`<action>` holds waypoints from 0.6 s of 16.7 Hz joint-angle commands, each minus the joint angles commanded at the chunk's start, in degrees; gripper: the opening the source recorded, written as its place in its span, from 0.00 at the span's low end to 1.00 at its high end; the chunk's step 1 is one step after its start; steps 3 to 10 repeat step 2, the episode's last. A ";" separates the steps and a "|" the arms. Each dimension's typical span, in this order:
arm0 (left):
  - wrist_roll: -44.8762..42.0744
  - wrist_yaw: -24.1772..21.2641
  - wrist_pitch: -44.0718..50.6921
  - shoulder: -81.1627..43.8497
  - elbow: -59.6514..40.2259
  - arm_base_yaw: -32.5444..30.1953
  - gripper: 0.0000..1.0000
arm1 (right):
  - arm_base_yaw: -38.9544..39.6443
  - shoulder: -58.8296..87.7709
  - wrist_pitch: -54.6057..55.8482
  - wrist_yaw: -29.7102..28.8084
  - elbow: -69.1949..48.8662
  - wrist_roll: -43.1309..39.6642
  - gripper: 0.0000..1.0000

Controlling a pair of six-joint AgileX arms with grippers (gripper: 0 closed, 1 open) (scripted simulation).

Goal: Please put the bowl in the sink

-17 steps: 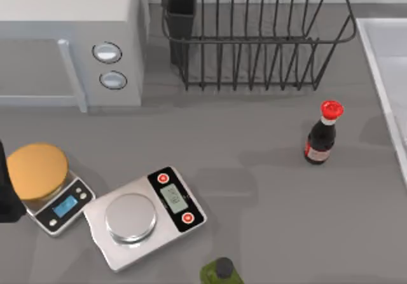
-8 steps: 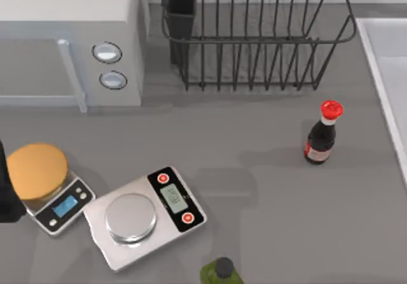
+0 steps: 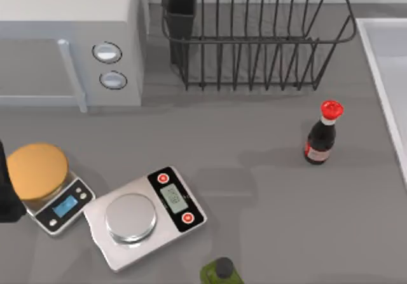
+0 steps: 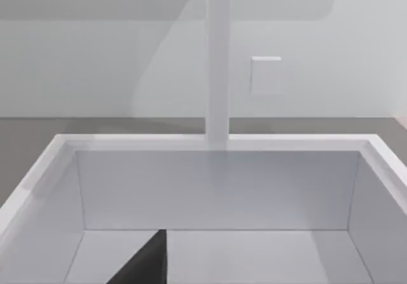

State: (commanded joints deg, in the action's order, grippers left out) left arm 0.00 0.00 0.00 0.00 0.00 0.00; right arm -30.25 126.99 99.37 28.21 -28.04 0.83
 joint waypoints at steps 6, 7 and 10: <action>0.00 0.00 0.00 0.00 0.00 0.00 1.00 | 0.00 0.00 0.00 0.00 0.00 0.00 1.00; 0.00 0.00 0.00 0.00 0.00 0.00 1.00 | 0.00 0.00 0.00 0.00 0.00 0.00 1.00; 0.00 0.00 0.00 0.00 0.00 0.00 1.00 | 0.00 0.00 0.00 0.00 0.00 0.00 1.00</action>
